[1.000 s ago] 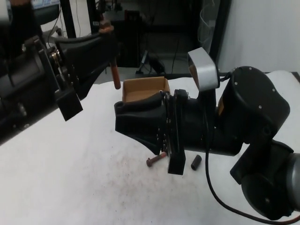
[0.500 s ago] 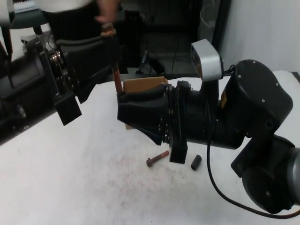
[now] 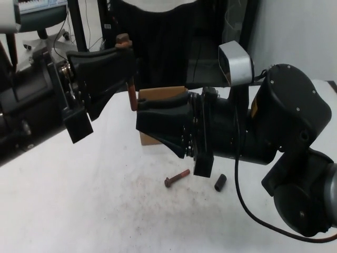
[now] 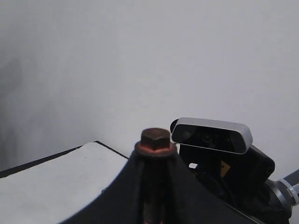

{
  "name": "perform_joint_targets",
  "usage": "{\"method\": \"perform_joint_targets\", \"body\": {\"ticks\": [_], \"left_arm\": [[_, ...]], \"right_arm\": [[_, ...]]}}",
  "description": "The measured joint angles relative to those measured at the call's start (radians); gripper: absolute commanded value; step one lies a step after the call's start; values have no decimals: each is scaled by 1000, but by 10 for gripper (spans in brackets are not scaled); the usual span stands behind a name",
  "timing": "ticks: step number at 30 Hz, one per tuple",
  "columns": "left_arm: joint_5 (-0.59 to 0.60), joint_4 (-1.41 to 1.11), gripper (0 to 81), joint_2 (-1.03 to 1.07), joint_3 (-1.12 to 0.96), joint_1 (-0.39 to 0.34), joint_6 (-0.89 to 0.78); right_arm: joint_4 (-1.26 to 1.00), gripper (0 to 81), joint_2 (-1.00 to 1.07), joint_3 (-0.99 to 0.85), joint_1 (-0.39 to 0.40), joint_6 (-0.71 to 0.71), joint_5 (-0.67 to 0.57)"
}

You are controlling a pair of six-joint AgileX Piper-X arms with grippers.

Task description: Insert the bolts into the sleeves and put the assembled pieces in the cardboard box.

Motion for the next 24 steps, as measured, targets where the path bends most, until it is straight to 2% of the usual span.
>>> {"method": "perform_joint_targets", "body": {"ticks": [24], "left_arm": [[-8,0,1,0,0,0,0]], "right_arm": [[48,8,0,0,21,-45,-9]]}}
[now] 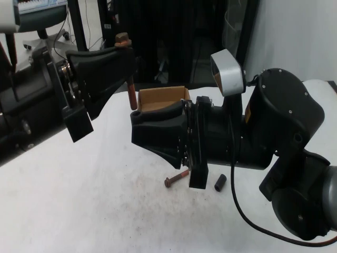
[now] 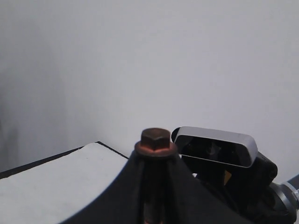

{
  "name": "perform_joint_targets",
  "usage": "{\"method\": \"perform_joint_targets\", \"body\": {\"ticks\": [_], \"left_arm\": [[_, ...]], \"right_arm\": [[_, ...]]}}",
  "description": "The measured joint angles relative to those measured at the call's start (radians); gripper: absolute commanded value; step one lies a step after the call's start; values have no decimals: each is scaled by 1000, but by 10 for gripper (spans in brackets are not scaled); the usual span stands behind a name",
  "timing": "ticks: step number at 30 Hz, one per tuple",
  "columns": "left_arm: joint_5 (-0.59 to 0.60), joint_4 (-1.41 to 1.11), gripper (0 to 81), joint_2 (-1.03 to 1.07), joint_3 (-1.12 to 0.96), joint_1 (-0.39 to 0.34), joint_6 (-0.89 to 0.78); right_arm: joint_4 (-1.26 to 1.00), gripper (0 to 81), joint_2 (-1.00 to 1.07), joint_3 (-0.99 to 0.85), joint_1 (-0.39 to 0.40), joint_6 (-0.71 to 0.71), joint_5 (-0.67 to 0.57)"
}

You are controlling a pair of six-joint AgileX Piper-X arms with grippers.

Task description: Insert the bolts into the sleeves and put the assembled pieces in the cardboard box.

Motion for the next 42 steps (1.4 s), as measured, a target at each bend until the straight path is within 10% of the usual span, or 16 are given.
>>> {"method": "perform_joint_targets", "body": {"ticks": [42], "left_arm": [[151,250,1,-1,-16,4,105]], "right_arm": [[-16,8,3,-33,0,51,-62]]}}
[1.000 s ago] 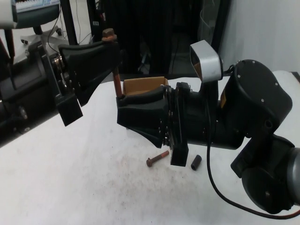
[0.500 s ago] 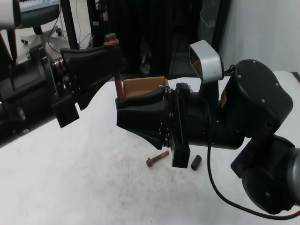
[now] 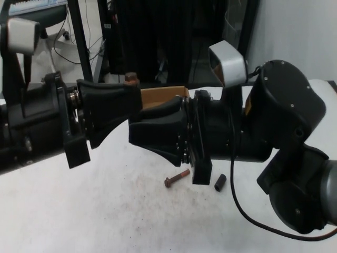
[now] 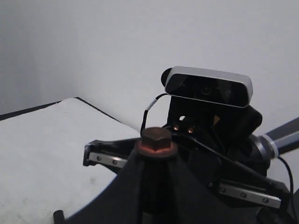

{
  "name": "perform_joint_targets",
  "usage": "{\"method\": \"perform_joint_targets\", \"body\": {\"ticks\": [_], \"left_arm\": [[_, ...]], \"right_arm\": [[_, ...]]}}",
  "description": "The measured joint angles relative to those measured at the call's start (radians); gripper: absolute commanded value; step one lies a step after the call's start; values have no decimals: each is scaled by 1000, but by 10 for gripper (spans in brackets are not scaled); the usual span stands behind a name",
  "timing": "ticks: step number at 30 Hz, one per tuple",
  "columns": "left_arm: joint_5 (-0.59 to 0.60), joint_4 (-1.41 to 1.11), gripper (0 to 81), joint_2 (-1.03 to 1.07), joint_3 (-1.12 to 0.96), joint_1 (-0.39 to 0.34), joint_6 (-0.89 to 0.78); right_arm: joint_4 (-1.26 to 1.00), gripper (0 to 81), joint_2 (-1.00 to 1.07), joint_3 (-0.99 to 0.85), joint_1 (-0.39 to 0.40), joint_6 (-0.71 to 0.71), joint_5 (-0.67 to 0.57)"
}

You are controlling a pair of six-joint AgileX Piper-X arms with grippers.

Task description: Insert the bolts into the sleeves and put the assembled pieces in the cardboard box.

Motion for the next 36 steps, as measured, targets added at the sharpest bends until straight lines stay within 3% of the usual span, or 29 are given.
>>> {"method": "perform_joint_targets", "body": {"ticks": [8,10,13,16,27,36], "left_arm": [[7,5,32,0,-2,2,10],[17,6,123,0,-2,2,10],[34,6,369,0,-2,2,10],[59,6,556,0,-2,2,-17],[79,6,559,0,-2,10,-65],[82,71,559,3,14,92,-49]], "right_arm": [[42,8,7,-25,-12,-2,-39],[48,8,7,-25,-14,-2,-46],[48,8,7,-25,-13,-2,-56],[64,8,7,-25,-16,-2,-52],[85,8,8,-25,-18,-2,-52],[51,8,3,-45,-24,-2,-24]]}}
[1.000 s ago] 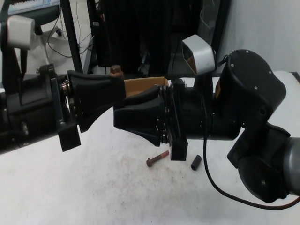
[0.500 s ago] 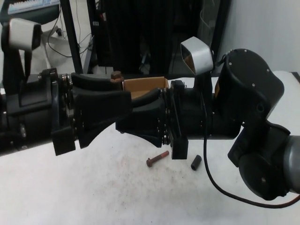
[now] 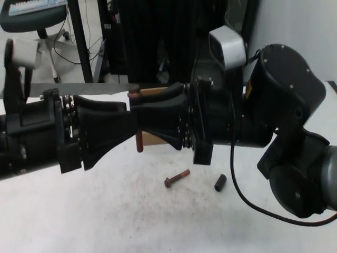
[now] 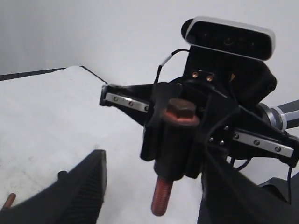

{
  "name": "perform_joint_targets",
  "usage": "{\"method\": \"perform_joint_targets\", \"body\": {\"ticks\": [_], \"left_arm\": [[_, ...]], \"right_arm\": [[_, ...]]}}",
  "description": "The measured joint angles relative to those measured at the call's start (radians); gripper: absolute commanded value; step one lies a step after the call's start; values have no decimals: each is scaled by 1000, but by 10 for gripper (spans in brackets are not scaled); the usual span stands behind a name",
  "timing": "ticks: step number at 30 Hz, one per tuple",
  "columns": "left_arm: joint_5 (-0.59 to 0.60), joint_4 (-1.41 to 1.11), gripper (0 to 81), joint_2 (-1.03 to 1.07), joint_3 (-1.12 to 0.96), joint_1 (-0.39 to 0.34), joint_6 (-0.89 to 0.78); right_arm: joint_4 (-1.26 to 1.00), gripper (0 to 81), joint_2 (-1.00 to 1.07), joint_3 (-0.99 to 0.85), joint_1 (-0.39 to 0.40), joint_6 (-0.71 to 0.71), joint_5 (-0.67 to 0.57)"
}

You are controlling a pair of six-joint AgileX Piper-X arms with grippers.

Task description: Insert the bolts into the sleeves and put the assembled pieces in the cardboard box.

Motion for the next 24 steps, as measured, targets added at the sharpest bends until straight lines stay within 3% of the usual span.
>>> {"method": "perform_joint_targets", "body": {"ticks": [10,12,16,17,24], "left_arm": [[22,-68,549,0,0,56,-1],[22,-116,451,-2,0,71,-17],[22,-168,51,-17,-2,114,-32],[22,-172,2,-22,-2,124,-33],[28,-177,3,-53,-2,163,8]], "right_arm": [[-4,8,-1,1,-3,0,10],[4,8,-1,1,-7,0,10],[70,8,-1,1,-31,-17,10],[84,8,-1,1,-38,-26,10],[145,8,-1,1,-115,-70,18]]}}
